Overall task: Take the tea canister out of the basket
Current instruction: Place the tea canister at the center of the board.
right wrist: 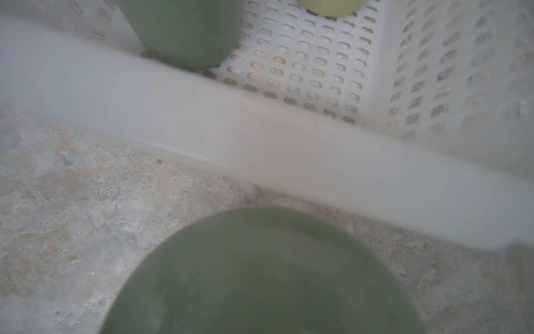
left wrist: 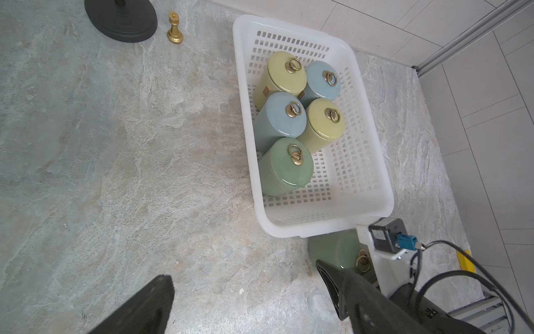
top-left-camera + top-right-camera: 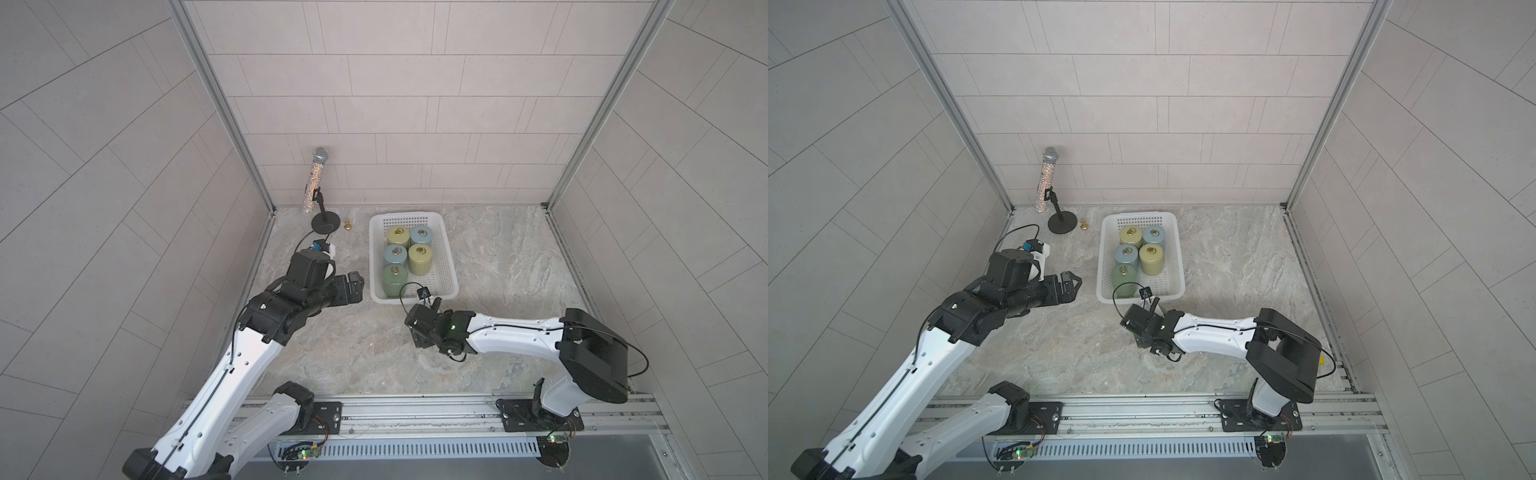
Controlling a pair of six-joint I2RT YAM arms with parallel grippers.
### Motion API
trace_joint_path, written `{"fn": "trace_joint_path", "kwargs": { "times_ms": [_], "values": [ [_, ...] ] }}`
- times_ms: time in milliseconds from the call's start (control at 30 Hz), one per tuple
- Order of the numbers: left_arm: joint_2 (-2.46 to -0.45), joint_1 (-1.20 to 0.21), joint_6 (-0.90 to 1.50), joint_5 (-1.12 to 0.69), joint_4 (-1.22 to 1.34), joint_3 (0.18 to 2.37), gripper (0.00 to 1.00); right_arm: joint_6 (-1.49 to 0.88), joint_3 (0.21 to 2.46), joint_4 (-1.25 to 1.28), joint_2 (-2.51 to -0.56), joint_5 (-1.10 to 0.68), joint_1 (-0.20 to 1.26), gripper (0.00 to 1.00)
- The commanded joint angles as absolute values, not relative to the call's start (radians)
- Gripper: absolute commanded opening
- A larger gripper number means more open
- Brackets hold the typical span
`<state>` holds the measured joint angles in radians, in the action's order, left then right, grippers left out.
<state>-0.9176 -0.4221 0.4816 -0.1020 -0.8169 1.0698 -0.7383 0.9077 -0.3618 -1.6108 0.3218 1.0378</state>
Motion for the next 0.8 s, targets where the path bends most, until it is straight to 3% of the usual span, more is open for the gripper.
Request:
{"fn": "trace_joint_path", "kwargs": {
  "times_ms": [0,333,567,767],
  "values": [
    [-0.899,-0.427,0.487,-0.089,-0.854,1.06,1.0,-0.75,0.94,-0.306,-1.607,0.364,1.04,0.8],
    [-0.899,-0.428,0.485,-0.087,-0.856,1.051,1.0,-0.782,0.92,-0.297,-1.623,0.351,1.04,0.87],
    [-0.922,-0.428,0.479,-0.091,-0.844,1.054,1.0,-0.77,0.938,-0.335,-1.597,0.374,1.04,0.99],
    [-0.938,-0.429,0.475,-0.096,-0.832,1.057,1.0,-0.764,0.949,-0.383,-1.541,0.377,1.039,1.0]
  ]
}}
